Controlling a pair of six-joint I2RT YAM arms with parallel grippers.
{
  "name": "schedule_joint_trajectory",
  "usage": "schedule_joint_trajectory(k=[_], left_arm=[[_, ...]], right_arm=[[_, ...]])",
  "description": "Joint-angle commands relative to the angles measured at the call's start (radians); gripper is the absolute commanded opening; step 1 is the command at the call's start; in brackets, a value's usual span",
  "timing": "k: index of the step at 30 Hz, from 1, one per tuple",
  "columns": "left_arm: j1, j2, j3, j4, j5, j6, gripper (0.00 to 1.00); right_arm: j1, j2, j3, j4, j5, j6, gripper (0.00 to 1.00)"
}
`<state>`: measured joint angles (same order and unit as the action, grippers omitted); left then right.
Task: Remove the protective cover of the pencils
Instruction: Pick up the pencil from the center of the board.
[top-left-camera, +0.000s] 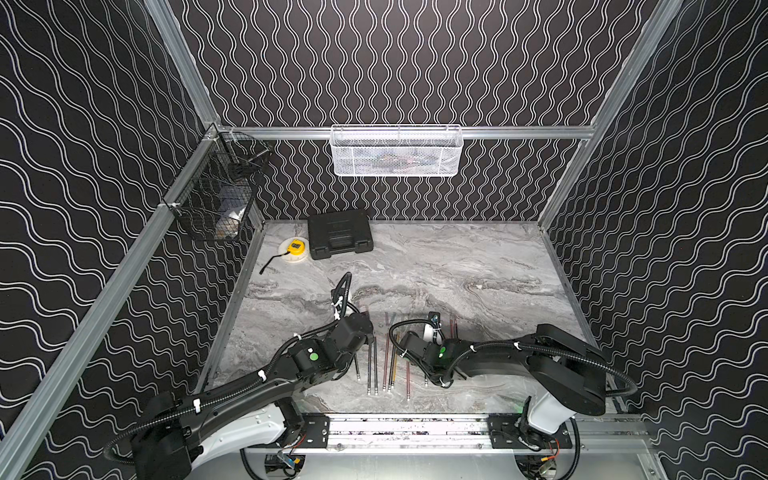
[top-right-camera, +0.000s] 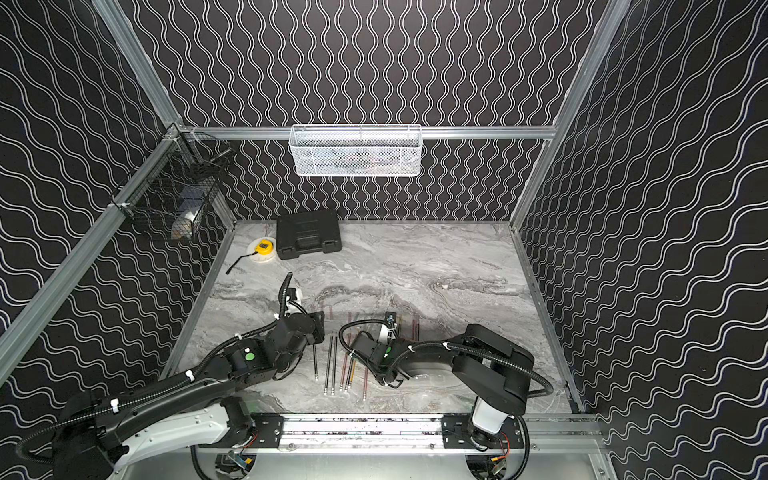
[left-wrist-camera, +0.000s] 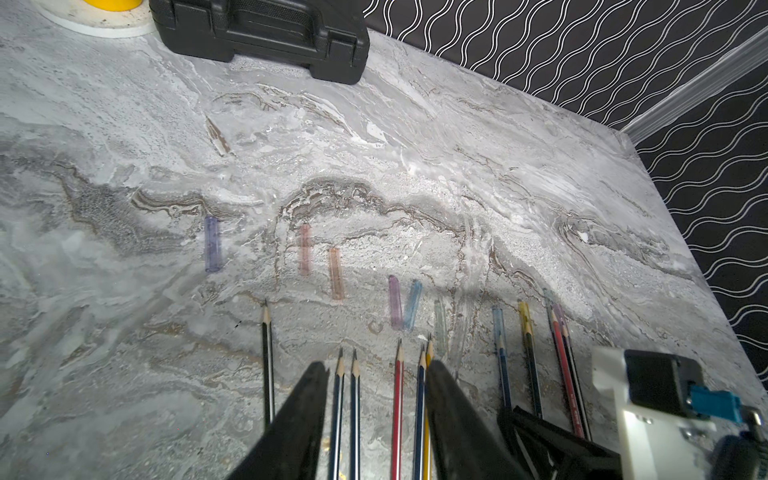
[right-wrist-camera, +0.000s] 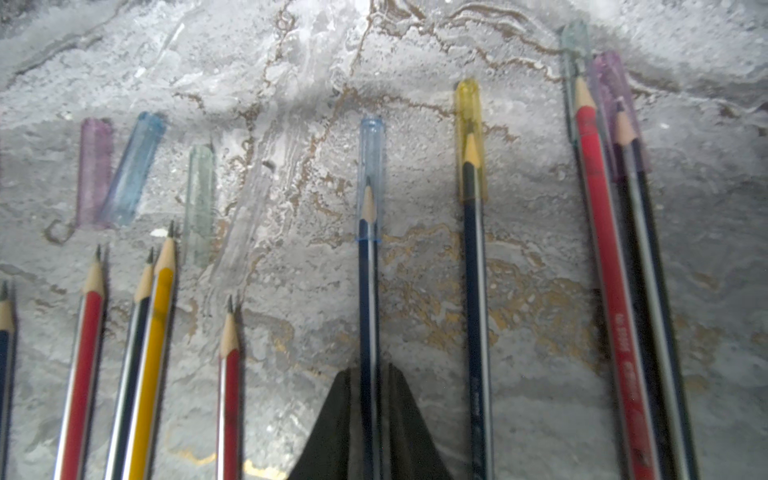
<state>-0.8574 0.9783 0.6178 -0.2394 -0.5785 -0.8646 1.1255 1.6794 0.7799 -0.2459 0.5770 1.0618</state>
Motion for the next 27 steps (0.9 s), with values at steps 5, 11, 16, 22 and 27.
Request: schedule_joint_trajectory(k=[5, 11, 16, 22, 27], left_arm=[[0.002, 0.005, 0.002, 0.018, -0.025, -0.020, 0.44], [0.003, 0.011, 0.001, 0.025, -0.016, -0.017, 0.44], [0.006, 0.012, -0.001, 0.038, 0.000, -0.012, 0.44], [0.012, -0.006, -0.018, 0.063, 0.021, -0.010, 0.44], [0.019, -0.016, -0.020, 0.073, 0.045, -0.005, 0.44]], right_arm=[[-0.001, 0.020, 0.002, -0.040, -0.058, 0.004, 0.10], [-0.001, 0.003, -0.008, -0.031, -0.062, 0.003, 0.06], [-0.001, -0.058, -0.042, 0.005, -0.073, -0.013, 0.04], [0.002, -0.184, -0.126, 0.131, -0.115, -0.087, 0.00], [0.003, -0.291, -0.205, 0.236, -0.148, -0.139, 0.00]])
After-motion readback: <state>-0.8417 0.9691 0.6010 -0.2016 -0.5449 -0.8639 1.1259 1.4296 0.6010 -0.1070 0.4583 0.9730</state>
